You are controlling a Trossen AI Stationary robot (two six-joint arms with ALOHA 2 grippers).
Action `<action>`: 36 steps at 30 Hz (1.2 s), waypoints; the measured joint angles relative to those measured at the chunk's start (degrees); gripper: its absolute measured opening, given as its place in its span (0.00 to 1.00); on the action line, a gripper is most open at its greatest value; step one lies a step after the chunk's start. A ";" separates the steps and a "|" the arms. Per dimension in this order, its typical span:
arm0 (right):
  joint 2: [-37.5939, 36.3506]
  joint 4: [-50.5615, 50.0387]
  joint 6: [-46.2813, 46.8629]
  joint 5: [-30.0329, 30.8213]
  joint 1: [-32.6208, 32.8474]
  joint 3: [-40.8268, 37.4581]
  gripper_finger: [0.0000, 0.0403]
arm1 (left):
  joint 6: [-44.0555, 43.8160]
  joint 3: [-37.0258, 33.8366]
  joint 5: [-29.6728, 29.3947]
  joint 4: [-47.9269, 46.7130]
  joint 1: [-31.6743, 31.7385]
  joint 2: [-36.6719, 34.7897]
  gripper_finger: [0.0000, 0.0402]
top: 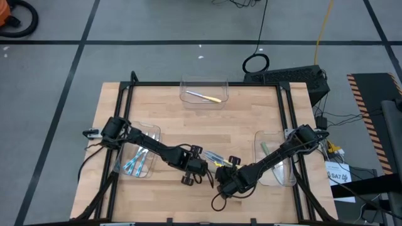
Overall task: Sort silverware by color (type)
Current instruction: Put the left green knife into the bottom right transparent bin
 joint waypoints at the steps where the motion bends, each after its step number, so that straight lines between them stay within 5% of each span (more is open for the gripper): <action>1: -0.08 -0.02 0.04 -0.20 0.04 0.00 0.06 | -0.96 0.00 0.00 0.00 0.00 0.00 0.04; 14: -3.84 -9.28 7.46 -0.78 3.94 2.79 0.06 | -8.24 -0.18 -1.02 -5.49 -2.98 -5.58 0.43; 25: -3.95 -22.92 10.69 -0.66 9.37 13.62 0.06 | -9.07 -0.04 -11.80 -8.79 -9.53 -12.10 0.44; 36: -4.00 -38.63 5.51 -0.21 13.92 19.60 0.06 | -10.59 -0.02 -16.19 -8.00 -16.22 -12.74 0.44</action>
